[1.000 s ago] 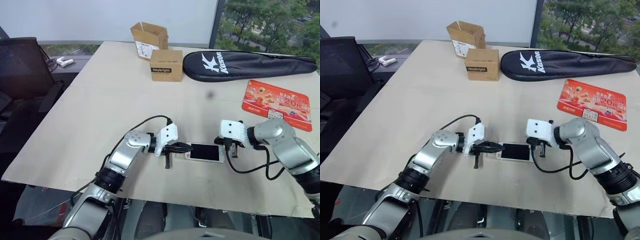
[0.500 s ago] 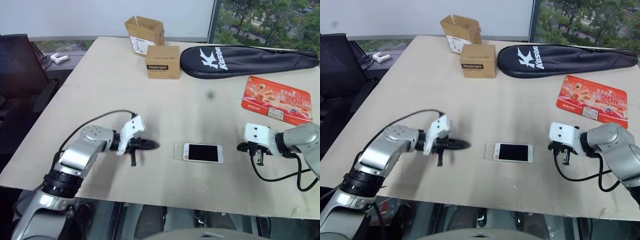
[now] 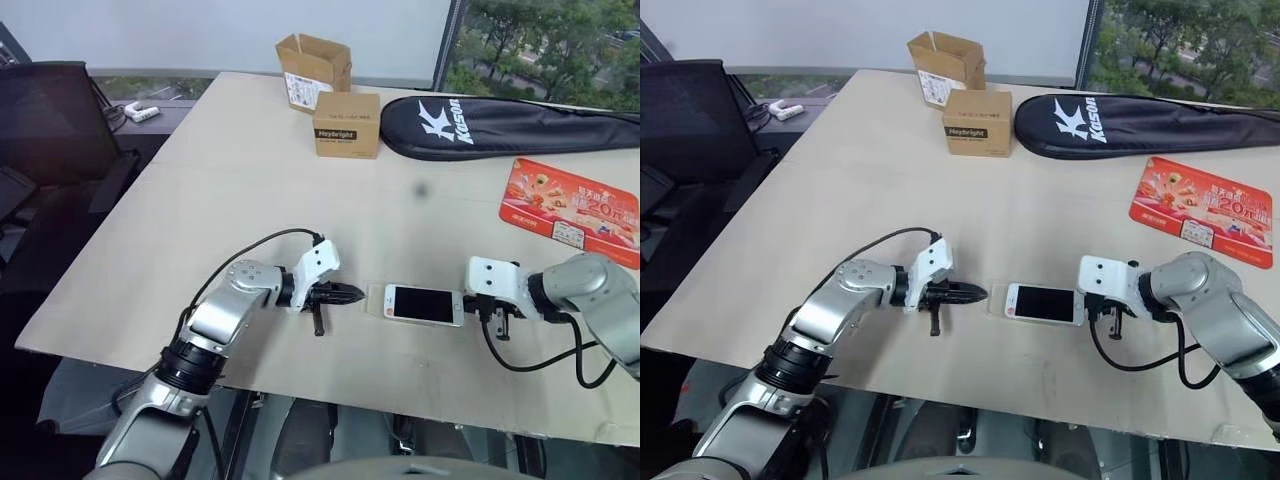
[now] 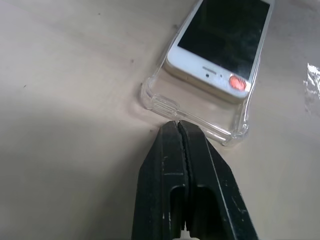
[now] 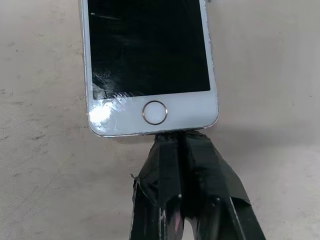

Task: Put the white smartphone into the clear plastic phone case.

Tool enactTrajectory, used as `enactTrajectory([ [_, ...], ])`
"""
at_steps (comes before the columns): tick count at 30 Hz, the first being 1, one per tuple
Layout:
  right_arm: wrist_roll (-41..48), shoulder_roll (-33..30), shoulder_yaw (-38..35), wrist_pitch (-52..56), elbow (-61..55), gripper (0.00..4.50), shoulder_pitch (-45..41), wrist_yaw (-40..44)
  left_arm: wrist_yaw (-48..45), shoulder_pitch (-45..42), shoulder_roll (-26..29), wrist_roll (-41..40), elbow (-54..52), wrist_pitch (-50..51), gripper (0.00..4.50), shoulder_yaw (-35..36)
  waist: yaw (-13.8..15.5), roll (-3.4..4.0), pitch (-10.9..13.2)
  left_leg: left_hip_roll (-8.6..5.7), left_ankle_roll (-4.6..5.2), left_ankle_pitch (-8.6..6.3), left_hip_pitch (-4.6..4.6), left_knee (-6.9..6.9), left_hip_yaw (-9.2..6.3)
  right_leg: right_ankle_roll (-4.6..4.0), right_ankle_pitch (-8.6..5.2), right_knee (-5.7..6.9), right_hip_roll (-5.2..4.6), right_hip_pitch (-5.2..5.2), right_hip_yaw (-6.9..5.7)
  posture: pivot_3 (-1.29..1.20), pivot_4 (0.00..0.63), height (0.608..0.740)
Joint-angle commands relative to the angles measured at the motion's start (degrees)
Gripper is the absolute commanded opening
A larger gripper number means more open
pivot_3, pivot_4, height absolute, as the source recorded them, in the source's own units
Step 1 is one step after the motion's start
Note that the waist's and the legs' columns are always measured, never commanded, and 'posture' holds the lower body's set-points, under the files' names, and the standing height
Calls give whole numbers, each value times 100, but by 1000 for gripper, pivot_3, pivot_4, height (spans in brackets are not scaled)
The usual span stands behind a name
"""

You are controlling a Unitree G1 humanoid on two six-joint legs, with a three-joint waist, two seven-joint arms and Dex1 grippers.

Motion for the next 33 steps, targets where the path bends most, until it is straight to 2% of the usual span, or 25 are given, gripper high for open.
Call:
enactTrajectory([
  [1,31,175,199,219,-384,23,-189,-67,140,50,-207,156,228,121,0,-334,-9,-2,-1,0,0,0,0,0,-1,0,0,1,1,0,0,0,150,732],
  [8,-329,787,759,643,-386,23,-502,-534,153,-33,-398,208,326,98,0,-367,-44,-30,-29,14,-1,0,27,0,-4,-6,3,15,18,12,0,0,150,732],
  [13,-517,793,679,929,-482,23,-344,-765,38,-45,-332,254,350,16,0,-333,-126,-51,-67,33,-25,-14,43,0,-10,-20,12,15,16,20,-4,0,150,732],
  [18,-210,384,-774,1139,-786,23,324,-960,-77,-50,194,60,172,-46,0,303,-145,-44,-57,24,-13,-7,21,1,-4,-18,13,15,-8,10,-6,0,150,732],
  [21,161,386,-1533,1320,-1018,23,651,-961,-160,-101,480,-130,66,9,0,551,-177,-45,-45,20,-2,0,-2,-3,4,-37,25,11,10,-9,4,0,150,732],
  [24,452,568,-2313,1272,-983,23,983,-1116,-226,-201,645,-327,-36,106,0,766,-164,-51,-38,34,-3,-1,1,-20,-2,-14,32,7,49,-13,10,0,150,732],
  [27,1030,1330,-2955,879,-859,23,1104,-1312,-230,-304,499,-479,-154,165,0,771,-147,-50,-30,39,-4,-1,3,-47,-4,-17,24,6,63,-14,-11,0,150,732],
  [29,1635,2177,-3256,318,-812,23,1200,-1362,-176,-333,234,-623,-233,122,0,738,-144,-50,-26,39,-4,-1,4,-52,-7,-2,13,7,63,-14,-15,0,150,732],
  [33,2125,3109,-3147,-587,-655,23,1863,-1293,-71,-385,-433,-862,-364,205,0,505,-145,-45,-19,35,-4,-1,0,-44,-7,3,12,7,58,-6,-16,0,150,732],
])
